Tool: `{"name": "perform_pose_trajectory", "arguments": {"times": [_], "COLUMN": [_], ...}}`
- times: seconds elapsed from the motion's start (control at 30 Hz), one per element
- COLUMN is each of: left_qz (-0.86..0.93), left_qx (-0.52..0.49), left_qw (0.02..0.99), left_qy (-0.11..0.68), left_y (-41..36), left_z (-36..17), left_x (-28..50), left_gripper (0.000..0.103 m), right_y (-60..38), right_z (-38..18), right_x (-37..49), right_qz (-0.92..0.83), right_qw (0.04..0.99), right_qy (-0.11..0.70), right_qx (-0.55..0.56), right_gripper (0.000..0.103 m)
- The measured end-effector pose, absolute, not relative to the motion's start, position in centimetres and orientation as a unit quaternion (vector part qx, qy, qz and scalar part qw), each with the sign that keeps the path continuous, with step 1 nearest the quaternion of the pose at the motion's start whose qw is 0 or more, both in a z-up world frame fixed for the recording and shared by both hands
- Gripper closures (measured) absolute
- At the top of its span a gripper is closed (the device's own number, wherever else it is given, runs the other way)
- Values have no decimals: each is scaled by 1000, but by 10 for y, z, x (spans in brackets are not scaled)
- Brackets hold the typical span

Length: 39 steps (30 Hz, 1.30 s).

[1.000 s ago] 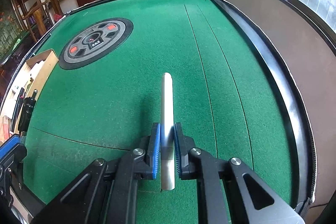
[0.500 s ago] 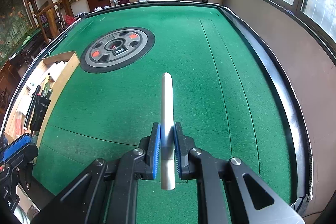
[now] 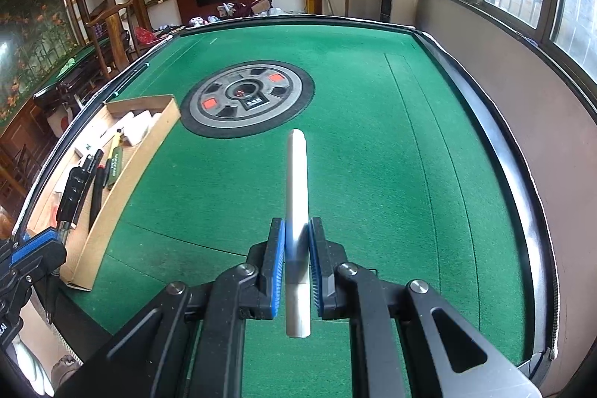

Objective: Organize rigid objects
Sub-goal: 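Carry the clear pen and white stick over the tray with both tools, then lower the pen and white stick into the tray and open both tools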

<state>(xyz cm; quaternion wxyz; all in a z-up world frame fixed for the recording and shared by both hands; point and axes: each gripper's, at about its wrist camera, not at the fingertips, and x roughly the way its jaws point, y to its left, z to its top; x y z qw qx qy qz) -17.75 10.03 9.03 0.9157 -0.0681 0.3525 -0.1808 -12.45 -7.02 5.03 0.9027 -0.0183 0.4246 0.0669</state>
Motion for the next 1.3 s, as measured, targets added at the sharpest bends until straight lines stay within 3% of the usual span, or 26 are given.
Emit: {"name": "perform_pose_trajectory", "arguments": {"times": [0.43,0.77,1.3], "left_qz": [-116,-65,-61], "left_qx": [-132,-209,-257], "left_qw": [923,906,872], "left_qy": [342,363,411], "left_y": [181,248,255], "left_z": [88,57,14], "left_x": [-183,-169,-138], "left_gripper": [93,93,93], "right_y": [-22,47,154], "right_z": [67,56,17], "right_x": [-128,-109,-84], "right_qz": [113,177,276], "right_qw": [901,879,813], "right_qy": [417,438,511], "right_qx": [-45,-54,-30], "right_gripper": [91,91,91]}}
